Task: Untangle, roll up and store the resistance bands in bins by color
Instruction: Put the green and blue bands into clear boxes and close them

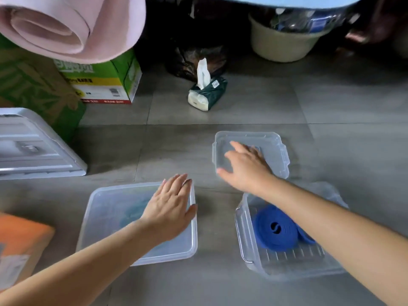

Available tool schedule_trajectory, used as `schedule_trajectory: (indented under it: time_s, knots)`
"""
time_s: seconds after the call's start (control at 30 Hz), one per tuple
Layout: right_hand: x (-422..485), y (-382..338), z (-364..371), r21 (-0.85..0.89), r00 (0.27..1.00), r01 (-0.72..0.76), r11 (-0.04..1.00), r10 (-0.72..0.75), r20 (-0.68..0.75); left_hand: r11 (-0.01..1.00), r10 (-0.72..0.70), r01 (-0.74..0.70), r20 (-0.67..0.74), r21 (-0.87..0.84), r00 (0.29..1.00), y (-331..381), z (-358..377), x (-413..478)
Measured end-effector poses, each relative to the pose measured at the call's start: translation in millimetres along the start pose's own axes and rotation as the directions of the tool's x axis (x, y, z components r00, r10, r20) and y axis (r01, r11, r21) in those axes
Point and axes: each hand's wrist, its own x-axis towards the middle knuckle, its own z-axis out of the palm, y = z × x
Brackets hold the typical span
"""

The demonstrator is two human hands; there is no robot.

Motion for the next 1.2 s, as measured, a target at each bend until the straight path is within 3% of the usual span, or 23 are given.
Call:
schedule_trajectory:
  time_s: [0.1, 0.2, 0.27, 0.37, 0.5, 0.63, 0.7, 0.77, 0.8, 0.87, 0.93, 1.0, 1.07, 1.13, 1.2]
  knots:
    - [12.6, 73.2, -20.6, 0.051, 0.983, -0.184, 0.981, 0.185, 0.004, 0.998, 0.068, -0.068, 0.15, -0.005, 0.986, 36.1, 0.4, 55.8]
    - [14.8, 127.9, -18.6, 0.05, 0.926, -0.339, 0.94, 0.324, 0.192, 0.993, 0.072, -0.093, 0.246, 0.074, 0.967, 52.3, 8.4, 100.2]
    - [12.6, 149.1, -11.7, 0.054, 0.887, -0.38, 0.923, 0.348, 0.303, 0.996, 0.044, -0.068, 0.338, 0.059, 0.94, 55.4, 22.5, 114.8]
    - [4.6, 164.4, -0.9, 0.111, 0.894, -0.356, 0.928, 0.304, 0.328, 1.0, 0.023, -0.011, 0.483, -0.027, 0.876, 54.4, 47.8, 120.9]
    - [-1.6, 170.8, 9.2, 0.153, 0.887, -0.343, 0.927, 0.266, 0.376, 0.992, 0.02, 0.034, 0.418, -0.121, 0.908, 56.8, 61.5, 118.8]
    - [-5.5, 173.5, 4.4, 0.168, 0.892, -0.343, 0.924, 0.264, 0.367, 0.982, -0.141, 0.151, 0.092, -0.117, 0.986, 64.5, 36.2, 128.0]
    - [-9.7, 174.1, 1.2, 0.125, 0.927, -0.303, 0.945, 0.262, 0.268, 0.96, -0.163, 0.139, -0.079, -0.245, 0.983, 63.6, 14.5, 132.5]
    - [-16.9, 174.3, -7.6, 0.078, 0.966, -0.248, 0.966, 0.252, -0.049, 0.935, -0.156, 0.079, -0.201, -0.346, 0.967, 64.1, -14.6, 133.6]
    - [-20.6, 175.1, -13.2, 0.087, 0.939, -0.223, 0.971, 0.238, -0.246, 0.919, -0.156, 0.053, -0.235, -0.39, 0.959, 65.8, -30.8, 132.0]
    - [-28.2, 174.6, -28.4, 0.282, 0.808, -0.112, 0.953, 0.252, -0.532, 0.875, -0.166, 0.023, -0.255, -0.484, 0.953, 71.4, -64.4, 124.5]
    - [-39.2, 167.3, -53.7, 0.594, 0.759, 0.042, 0.803, 0.361, -0.542, 0.763, -0.166, -0.022, -0.228, -0.647, 0.959, 77.0, -97.1, 111.8]
    - [-52.2, 163.4, -75.8, 0.799, 0.789, 0.157, 0.58, 0.413, -0.455, 0.514, -0.124, -0.053, -0.135, -0.856, 0.983, 82.5, -126.6, 96.6]
    - [-68.0, 163.7, -93.1, 0.909, 0.82, 0.208, 0.36, 0.443, -0.363, 0.264, -0.074, 0.01, -0.009, -0.965, 0.997, 84.8, -143.9, 85.4]
    - [-83.7, 164.3, -98.7, 0.94, 0.84, 0.205, 0.273, 0.444, -0.312, 0.072, -0.043, 0.095, 0.092, -0.993, 0.995, 86.2, -146.4, 80.9]
    - [-96.5, 161.8, -91.9, 0.961, 0.84, 0.151, 0.231, 0.483, -0.248, -0.047, -0.074, 0.151, 0.154, -0.987, 0.985, 91.4, -136.8, 80.1]
